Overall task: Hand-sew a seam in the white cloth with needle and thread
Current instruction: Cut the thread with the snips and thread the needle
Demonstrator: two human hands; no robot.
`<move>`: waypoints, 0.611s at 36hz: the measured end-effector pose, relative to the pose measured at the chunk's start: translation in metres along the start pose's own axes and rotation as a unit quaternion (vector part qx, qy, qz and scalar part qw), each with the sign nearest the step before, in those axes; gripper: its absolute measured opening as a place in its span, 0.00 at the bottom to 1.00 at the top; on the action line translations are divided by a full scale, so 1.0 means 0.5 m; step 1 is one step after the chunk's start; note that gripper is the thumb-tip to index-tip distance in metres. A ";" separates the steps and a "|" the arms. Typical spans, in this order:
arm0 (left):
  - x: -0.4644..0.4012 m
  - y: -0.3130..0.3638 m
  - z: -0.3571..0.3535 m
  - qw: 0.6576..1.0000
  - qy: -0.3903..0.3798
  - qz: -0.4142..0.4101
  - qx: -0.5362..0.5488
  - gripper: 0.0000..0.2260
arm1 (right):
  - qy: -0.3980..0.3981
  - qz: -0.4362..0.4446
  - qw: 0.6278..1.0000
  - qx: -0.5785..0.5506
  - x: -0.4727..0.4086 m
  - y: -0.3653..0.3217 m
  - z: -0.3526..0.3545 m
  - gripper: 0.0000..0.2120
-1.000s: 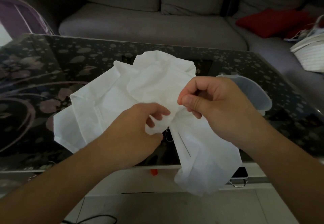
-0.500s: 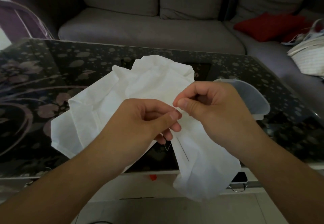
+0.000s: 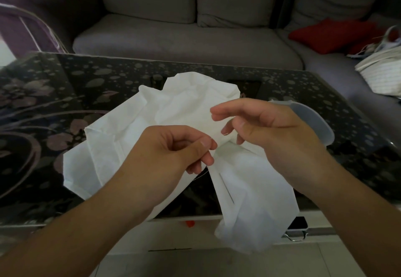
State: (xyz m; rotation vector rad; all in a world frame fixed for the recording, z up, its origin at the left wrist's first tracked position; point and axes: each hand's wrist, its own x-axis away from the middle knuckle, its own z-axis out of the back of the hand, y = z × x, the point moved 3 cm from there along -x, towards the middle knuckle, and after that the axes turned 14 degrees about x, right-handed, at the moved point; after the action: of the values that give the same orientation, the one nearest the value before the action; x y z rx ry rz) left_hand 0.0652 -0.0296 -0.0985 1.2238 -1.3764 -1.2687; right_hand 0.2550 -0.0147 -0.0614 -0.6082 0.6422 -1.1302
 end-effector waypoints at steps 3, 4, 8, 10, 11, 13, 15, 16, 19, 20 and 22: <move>0.000 0.000 0.000 1.000 -0.003 -0.002 -0.005 0.10 | -0.025 0.036 0.996 0.073 0.001 -0.007 -0.005 0.13; 0.000 0.000 0.000 1.000 -0.004 -0.002 -0.007 0.10 | -0.025 0.049 0.992 0.112 0.001 -0.008 -0.008 0.14; -0.001 -0.001 -0.002 1.000 -0.003 -0.001 -0.015 0.09 | 0.024 0.066 0.979 0.193 -0.003 -0.011 -0.017 0.07; -0.002 0.000 -0.003 1.000 -0.004 -0.002 -0.022 0.09 | 0.041 0.049 0.980 0.189 -0.004 -0.005 -0.017 0.09; -0.002 0.000 -0.004 1.000 -0.008 0.000 -0.021 0.09 | 0.043 0.042 0.981 0.182 -0.005 -0.003 -0.018 0.09; -0.002 -0.001 -0.005 1.000 -0.019 0.008 -0.007 0.09 | 0.047 0.032 0.983 0.174 -0.004 0.000 -0.021 0.10; -0.001 -0.004 -0.004 0.999 -0.029 0.022 0.023 0.10 | 0.057 0.019 0.984 0.169 -0.003 0.003 -0.024 0.10; -0.001 -0.005 -0.002 0.998 -0.033 0.030 0.041 0.09 | 0.064 0.011 0.984 0.167 -0.002 0.004 -0.026 0.11; 0.000 -0.012 0.001 0.992 -0.040 0.057 0.103 0.09 | 0.086 -0.008 0.984 0.156 0.000 0.007 -0.029 0.11; 0.000 -0.014 0.002 0.989 -0.039 0.065 0.126 0.09 | 0.088 -0.012 0.984 0.155 0.000 0.007 -0.030 0.11; -0.003 -0.015 0.002 0.982 -0.032 0.077 0.169 0.09 | 0.084 -0.020 0.986 0.142 0.001 0.006 -0.033 0.10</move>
State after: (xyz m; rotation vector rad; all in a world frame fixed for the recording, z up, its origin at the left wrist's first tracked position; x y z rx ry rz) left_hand 0.0651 -0.0281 -0.1063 1.2796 -1.7496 -1.0009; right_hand 0.2448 -0.0162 -0.0749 -0.2847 0.6000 -1.2924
